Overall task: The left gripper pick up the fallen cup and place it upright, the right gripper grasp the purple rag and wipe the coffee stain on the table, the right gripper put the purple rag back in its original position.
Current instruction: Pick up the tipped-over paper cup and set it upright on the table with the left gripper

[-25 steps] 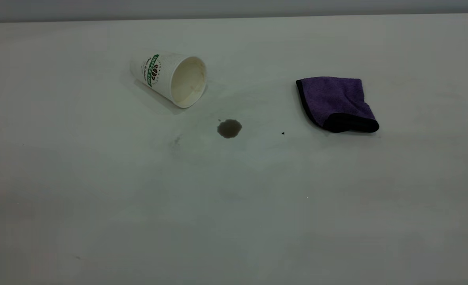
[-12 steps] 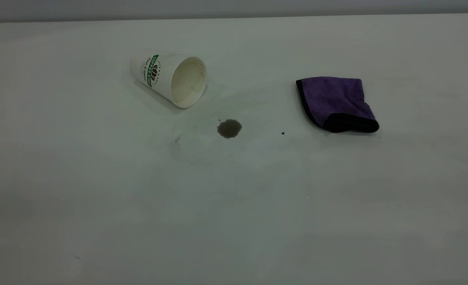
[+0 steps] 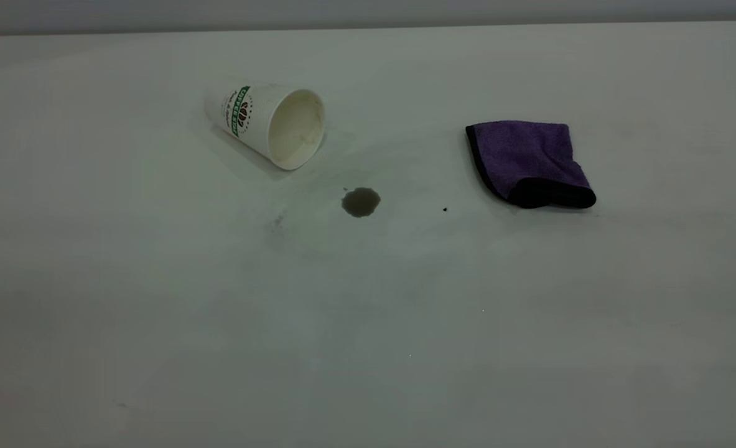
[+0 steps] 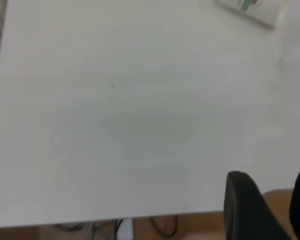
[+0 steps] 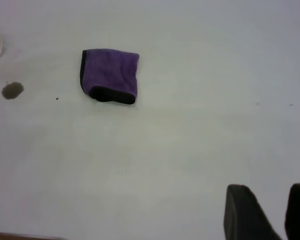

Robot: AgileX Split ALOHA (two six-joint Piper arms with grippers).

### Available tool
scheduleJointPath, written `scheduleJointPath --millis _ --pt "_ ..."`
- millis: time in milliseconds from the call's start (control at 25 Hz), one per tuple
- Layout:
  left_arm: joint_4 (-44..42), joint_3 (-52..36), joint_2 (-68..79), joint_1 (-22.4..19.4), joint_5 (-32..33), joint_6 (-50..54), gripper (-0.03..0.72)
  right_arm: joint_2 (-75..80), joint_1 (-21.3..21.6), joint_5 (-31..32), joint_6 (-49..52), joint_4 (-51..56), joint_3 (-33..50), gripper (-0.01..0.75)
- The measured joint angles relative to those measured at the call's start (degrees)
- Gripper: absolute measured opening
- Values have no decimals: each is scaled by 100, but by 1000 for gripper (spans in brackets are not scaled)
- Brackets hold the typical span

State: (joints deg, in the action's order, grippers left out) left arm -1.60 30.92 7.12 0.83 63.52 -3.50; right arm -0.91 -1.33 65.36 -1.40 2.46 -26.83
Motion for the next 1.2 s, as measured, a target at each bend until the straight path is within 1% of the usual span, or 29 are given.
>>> scheduleJointPath --millis 120,200,280,360,440,520,600,720,840,960,1120,1200 --pt "-318 302 1039 0 -441 92 287 0 0 0 0 0 0 238" --pt "-373 502 1864 0 -928 243 288 0 0 0 0 0 0 238" --pt "-373 717 2615 0 -1386 350 313 0 0 0 0 0 0 238" --pt "-377 975 3407 0 -1764 350 377 0 0 0 0 0 0 238" --pt "-368 1220 4092 0 -2010 269 484 0 0 0 0 0 0 238" --pt "-293 1503 4764 39 -2162 190 588 0 0 0 0 0 0 238" --pt "-266 1797 5489 176 -2230 183 661 0 0 0 0 0 0 238" --pt "-304 2287 6450 645 -2335 191 687 0 0 0 0 0 0 238" --pt "-697 2792 7319 1373 -2481 507 687 0 0 0 0 0 0 238" --pt "-1534 3261 8200 2087 -2464 1262 687 0 0 0 0 0 0 238" --pt "-2943 3865 9431 2989 -2142 2536 684 0 0 0 0 0 0 238" --pt "-3548 4118 10044 3340 -2003 3051 677 0 0 0 0 0 0 238"
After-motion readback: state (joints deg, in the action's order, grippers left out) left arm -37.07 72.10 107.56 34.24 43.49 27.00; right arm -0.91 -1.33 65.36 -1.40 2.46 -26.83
